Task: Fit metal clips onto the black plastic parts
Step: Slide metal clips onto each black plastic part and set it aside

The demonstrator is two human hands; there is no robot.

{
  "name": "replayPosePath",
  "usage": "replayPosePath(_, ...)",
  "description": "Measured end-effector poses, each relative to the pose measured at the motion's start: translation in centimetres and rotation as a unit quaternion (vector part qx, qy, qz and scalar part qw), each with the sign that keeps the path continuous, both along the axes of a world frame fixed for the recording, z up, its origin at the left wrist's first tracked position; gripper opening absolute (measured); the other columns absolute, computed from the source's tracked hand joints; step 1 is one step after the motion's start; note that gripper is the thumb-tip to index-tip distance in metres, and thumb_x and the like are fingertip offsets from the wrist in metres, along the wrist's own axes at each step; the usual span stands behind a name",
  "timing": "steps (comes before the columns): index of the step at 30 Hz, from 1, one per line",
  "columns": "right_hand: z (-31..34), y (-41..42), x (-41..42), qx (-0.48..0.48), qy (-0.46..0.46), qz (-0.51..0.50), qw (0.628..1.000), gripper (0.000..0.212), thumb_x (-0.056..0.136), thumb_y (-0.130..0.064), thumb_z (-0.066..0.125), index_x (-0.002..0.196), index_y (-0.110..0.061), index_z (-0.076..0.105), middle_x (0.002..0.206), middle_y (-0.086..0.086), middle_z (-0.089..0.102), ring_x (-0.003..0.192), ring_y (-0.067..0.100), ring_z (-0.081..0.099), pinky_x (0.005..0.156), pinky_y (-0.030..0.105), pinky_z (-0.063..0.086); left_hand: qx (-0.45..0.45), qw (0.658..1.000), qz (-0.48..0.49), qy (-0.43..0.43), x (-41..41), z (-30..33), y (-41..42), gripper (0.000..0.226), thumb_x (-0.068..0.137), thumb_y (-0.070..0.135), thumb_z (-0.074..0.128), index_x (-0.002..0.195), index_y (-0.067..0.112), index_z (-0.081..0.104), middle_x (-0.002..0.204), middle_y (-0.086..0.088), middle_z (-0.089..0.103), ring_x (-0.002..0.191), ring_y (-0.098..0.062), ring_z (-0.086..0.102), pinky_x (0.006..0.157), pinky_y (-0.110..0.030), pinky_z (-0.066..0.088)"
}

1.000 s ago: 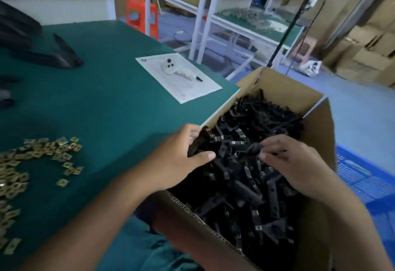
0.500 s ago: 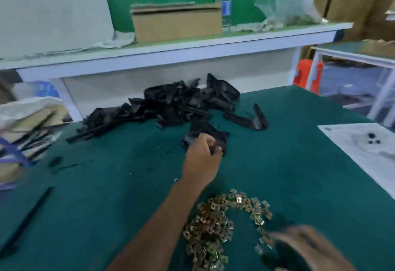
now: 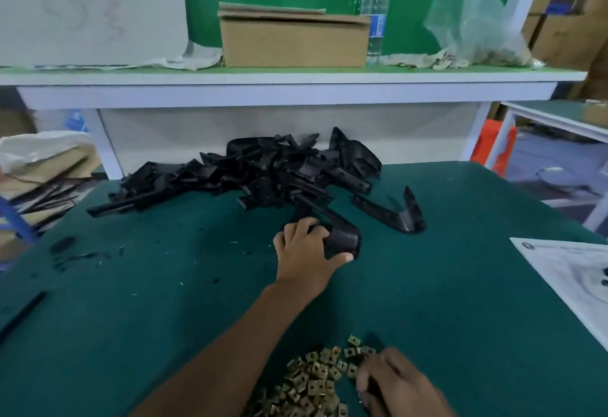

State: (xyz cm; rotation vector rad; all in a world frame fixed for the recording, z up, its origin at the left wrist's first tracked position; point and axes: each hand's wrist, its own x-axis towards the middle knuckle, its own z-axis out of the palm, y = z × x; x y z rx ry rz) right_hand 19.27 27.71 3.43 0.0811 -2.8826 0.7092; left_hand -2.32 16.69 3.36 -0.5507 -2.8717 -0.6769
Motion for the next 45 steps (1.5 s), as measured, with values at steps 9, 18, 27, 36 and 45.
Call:
replayPosePath(9, 2.9, 2.3, -4.0, -0.061, -0.060, 0.032, 0.996, 0.027, 0.098, -0.021, 0.063, 0.085, -0.041, 0.050, 0.088, -0.015, 0.066, 0.083, -0.005, 0.059, 0.071, 0.014, 0.047, 0.298, 0.953, -0.050, 0.019, 8.0, 4.0, -9.4, 0.034, 0.082, 0.080, 0.045, 0.099, 0.050, 0.046, 0.072, 0.012, 0.060, 0.046, -0.006, 0.044, 0.043, -0.018, 0.034)
replayPosePath(18, 13.3, -2.1, -9.8, -0.220, 0.079, 0.180, 0.956, 0.013, 0.097, -0.038, 0.056, 0.097, -0.041, 0.070, 0.088, -0.015, 0.071, 0.081, 0.003, 0.067, 0.068, 0.013, 0.049, 0.407, 0.890, 0.065, 0.195, 11.2, 5.0, -13.7, 0.027, 0.087, 0.069, 0.057, 0.081, 0.044, 0.065, 0.070, 0.017, 0.060, 0.058, 0.000, 0.054, 0.052, -0.005, 0.034)
replayPosePath(27, 12.9, -3.4, -12.9, -0.336, -0.101, 0.241, 0.905, 0.027, 0.084, -0.048, 0.062, 0.091, -0.025, 0.074, 0.085, -0.006, 0.074, 0.081, 0.007, 0.070, 0.068, 0.019, 0.053, 0.731, 0.667, 0.032, -0.141, 10.7, 4.1, -14.1, 0.044, 0.078, 0.046, 0.071, 0.063, 0.017, 0.041, 0.062, -0.007, 0.035, 0.056, -0.018, 0.042, 0.052, -0.023, 0.043)
replayPosePath(36, 7.8, -2.2, -16.0, 0.002, -0.356, 0.151, 0.922, 0.015, 0.104, -0.024, 0.055, 0.092, -0.020, 0.064, 0.088, -0.008, 0.079, 0.081, 0.003, 0.074, 0.064, 0.020, 0.048, 0.668, 0.699, -0.010, -0.255, 10.8, 2.2, -12.4, 0.022, 0.069, 0.021, 0.070, 0.074, 0.002, 0.079, 0.080, -0.016, 0.075, 0.066, -0.022, 0.074, 0.056, -0.025, 0.058)
replayPosePath(45, 11.1, -1.3, -14.6, -0.146, -0.183, 0.202, 0.951, 0.010, 0.101, -0.027, 0.060, 0.101, -0.028, 0.071, 0.091, -0.010, 0.076, 0.082, 0.003, 0.071, 0.068, 0.021, 0.056, 0.606, 0.773, -0.078, -0.171, 11.3, 1.3, -12.4, 0.028, 0.087, 0.025, 0.077, 0.114, 0.016, 0.076, 0.113, -0.009, 0.076, 0.108, -0.020, 0.071, 0.087, -0.022, 0.054)
